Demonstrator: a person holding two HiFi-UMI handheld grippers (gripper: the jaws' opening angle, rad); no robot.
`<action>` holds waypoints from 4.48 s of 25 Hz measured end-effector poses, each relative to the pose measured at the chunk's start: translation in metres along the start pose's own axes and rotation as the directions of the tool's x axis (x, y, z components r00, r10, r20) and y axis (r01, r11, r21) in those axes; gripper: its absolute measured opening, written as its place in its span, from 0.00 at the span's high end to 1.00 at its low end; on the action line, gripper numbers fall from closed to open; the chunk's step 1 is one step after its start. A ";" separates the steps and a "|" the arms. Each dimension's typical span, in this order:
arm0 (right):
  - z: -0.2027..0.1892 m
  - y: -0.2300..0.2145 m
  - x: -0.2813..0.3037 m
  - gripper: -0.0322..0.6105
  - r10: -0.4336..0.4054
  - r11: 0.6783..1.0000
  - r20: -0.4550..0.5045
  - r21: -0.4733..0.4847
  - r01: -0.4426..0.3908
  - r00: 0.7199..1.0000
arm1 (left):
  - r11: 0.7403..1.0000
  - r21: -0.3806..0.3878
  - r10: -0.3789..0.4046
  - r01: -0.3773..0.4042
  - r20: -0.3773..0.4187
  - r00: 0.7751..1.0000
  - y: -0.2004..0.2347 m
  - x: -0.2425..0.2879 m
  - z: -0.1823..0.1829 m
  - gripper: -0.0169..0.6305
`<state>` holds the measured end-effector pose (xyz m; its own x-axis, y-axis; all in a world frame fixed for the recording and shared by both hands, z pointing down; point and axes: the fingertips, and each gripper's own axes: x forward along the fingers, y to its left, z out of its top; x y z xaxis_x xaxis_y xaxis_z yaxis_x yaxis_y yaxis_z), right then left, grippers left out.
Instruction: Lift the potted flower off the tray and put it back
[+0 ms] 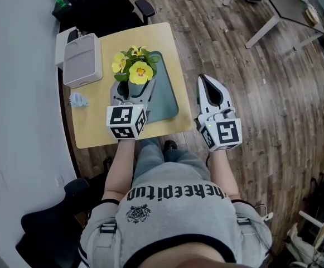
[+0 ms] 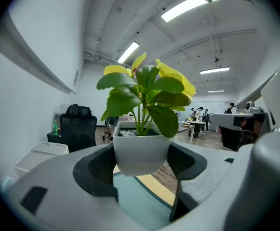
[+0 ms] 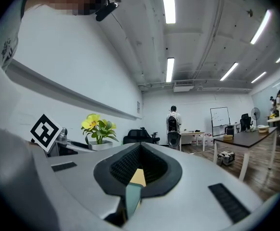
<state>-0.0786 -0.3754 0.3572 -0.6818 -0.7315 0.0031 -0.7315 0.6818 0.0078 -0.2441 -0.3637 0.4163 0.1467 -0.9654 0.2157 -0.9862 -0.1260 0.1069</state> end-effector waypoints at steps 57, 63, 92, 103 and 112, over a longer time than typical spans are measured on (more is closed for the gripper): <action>-0.071 -0.020 0.026 0.95 -0.122 0.992 -0.203 -0.007 0.124 0.972 | 0.997 -0.041 -0.082 0.072 -0.384 0.920 0.031 0.096 -0.202 0.45; -0.076 -0.020 0.029 0.95 -0.122 0.992 -0.213 -0.008 0.123 0.969 | 0.997 -0.036 -0.079 0.071 -0.392 0.917 0.033 0.098 -0.210 0.45; -0.079 -0.013 0.033 0.95 -0.105 0.994 -0.219 -0.011 0.105 0.970 | 0.993 0.043 -0.082 0.108 -0.397 0.914 0.033 0.091 -0.224 0.45; -0.075 -0.003 0.036 0.95 -0.087 0.996 -0.205 -0.007 0.088 0.975 | 0.988 0.028 -0.127 0.151 -0.404 0.906 0.031 0.081 -0.221 0.45; -0.062 0.014 0.039 0.95 -0.031 0.999 -0.166 0.006 0.032 0.986 | 0.996 0.019 -0.078 0.093 -0.393 0.916 0.038 0.048 -0.207 0.47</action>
<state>-0.1147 -0.3947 0.4196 -0.6482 -0.7424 0.1690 -0.7531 0.6579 0.0018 -0.2585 -0.3675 0.6315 0.2410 -0.7852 0.5704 -0.9697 -0.2194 0.1077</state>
